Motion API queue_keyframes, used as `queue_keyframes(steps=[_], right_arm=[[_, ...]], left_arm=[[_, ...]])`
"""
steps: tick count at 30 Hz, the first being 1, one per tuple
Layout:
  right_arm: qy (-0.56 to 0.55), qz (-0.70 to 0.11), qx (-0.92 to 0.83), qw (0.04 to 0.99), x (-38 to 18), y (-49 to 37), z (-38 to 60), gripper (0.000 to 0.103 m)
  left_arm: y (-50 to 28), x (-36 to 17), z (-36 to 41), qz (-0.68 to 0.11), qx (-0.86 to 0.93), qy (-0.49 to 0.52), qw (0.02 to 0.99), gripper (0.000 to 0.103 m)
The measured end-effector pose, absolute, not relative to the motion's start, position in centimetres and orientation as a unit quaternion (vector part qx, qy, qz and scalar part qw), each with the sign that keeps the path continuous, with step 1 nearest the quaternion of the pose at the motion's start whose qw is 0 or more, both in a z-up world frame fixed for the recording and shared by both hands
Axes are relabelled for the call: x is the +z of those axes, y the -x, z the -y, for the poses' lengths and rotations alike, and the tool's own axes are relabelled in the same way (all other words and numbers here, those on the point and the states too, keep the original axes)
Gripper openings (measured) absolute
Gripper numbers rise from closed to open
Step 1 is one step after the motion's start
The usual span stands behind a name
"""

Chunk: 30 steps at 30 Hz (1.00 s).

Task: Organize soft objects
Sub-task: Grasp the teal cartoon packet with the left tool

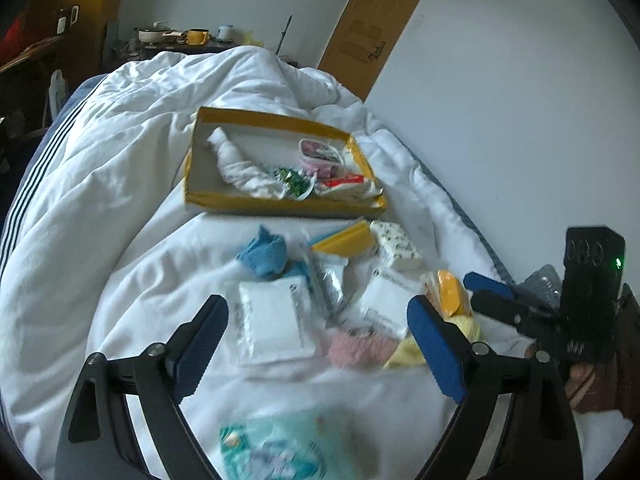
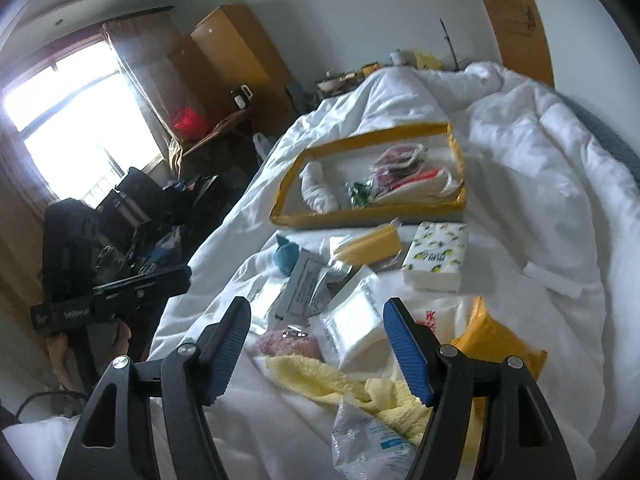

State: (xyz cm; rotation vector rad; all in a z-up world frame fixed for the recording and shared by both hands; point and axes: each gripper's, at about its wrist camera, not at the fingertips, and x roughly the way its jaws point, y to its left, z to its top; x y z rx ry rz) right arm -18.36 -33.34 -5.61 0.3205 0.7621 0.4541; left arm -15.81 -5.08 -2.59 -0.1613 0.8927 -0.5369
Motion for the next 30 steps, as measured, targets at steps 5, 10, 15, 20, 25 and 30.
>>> queue_keyframes(steps=[5, 10, 15, 20, 25, 30], right_arm=[[-0.146, -0.386, 0.224, 0.883, -6.2, 18.0, 32.4, 0.073], [-0.146, -0.407, 0.228, 0.873, -7.0, 17.6, 31.7, 0.073], [-0.155, -0.426, 0.222, 0.864, -7.8, 16.7, 31.9, 0.073], [-0.182, -0.445, 0.211, 0.851, -8.7, 15.3, 33.0, 0.073], [-0.187, -0.463, 0.198, 0.843, -10.0, 13.6, 33.4, 0.073], [-0.199, -0.476, 0.193, 0.835, -11.1, 12.5, 33.8, 0.073]], left_arm=[[18.6, -2.5, 2.9, -0.42, -0.281, 0.05, 0.861, 0.09], [19.0, -4.5, 1.2, -0.439, -0.292, 0.042, 0.849, 0.09], [17.1, -7.0, 0.6, -0.486, -0.298, 0.082, 0.817, 0.09], [18.0, -6.9, 1.9, -0.483, -0.311, 0.052, 0.817, 0.09], [17.9, -7.6, 2.7, -0.496, -0.306, 0.034, 0.812, 0.09], [18.3, -7.8, 3.3, -0.49, -0.304, 0.009, 0.817, 0.09]])
